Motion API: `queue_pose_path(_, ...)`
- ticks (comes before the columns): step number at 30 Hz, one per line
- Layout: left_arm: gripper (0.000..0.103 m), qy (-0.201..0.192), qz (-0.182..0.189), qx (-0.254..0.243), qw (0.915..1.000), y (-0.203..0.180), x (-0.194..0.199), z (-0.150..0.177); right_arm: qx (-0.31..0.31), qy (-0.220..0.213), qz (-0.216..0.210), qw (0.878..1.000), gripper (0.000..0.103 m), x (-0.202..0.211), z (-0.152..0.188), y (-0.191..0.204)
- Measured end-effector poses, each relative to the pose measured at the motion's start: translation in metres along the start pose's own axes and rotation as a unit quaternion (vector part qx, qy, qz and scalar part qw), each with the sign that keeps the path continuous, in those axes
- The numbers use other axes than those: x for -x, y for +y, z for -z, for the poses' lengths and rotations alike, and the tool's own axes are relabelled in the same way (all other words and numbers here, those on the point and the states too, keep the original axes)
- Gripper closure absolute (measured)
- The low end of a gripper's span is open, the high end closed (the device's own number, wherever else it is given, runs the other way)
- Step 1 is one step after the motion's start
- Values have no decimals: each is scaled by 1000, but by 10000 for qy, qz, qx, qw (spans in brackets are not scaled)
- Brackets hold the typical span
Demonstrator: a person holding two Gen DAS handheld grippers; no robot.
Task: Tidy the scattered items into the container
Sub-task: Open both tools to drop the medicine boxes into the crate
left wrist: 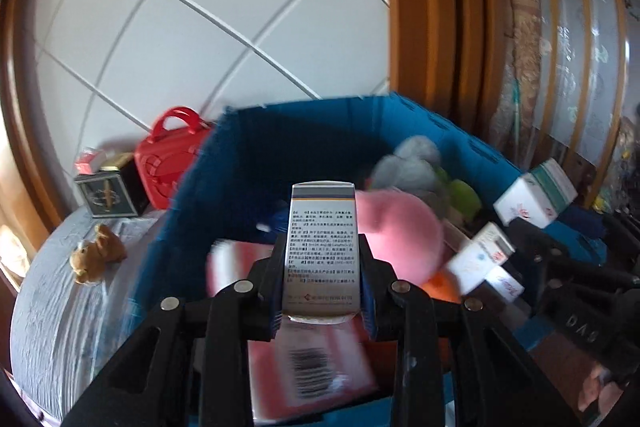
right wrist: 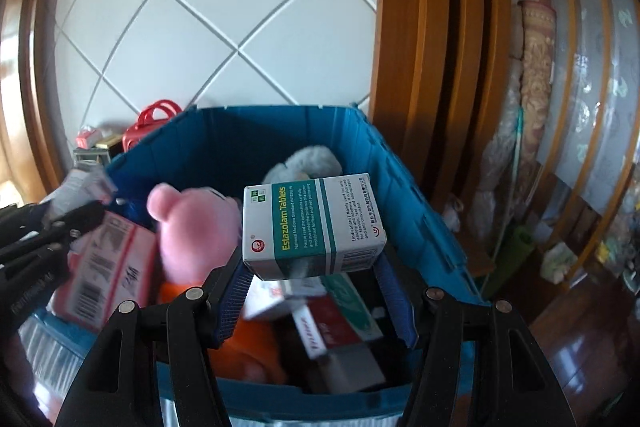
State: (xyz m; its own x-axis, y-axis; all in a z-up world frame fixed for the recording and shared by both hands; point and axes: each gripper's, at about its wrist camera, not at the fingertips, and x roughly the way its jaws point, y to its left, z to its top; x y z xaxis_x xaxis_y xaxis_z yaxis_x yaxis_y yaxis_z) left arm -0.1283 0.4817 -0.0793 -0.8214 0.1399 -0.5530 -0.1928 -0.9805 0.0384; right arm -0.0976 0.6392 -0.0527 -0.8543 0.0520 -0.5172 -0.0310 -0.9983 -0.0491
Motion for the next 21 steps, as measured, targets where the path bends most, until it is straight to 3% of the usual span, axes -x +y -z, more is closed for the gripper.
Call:
queue_pose_path(6, 73, 604, 17, -49, 9982, -23, -29, 9, 256, 195, -332, 9989, 42, -9, 10, 0)
queue_pose_path(10, 69, 673, -35, -42, 9977, -22, -29, 9, 353, 165, -471, 9981, 42, -9, 12, 1)
queue_pose_path(12, 62, 624, -78, -13, 9980, -19, -25, 10, 374, 67, -605, 9974, 42, -6, 10, 2)
queue_pose_path(14, 49, 521, -127, -17, 9986, -17, -23, 9, 464, 30, -698, 9965, 42, -6, 6, 7)
queue_pose_path(21, 49, 573, -247, 76, 9980, -4, -27, 9, 795, 201, -961, 9920, 42, -20, -1, 22)
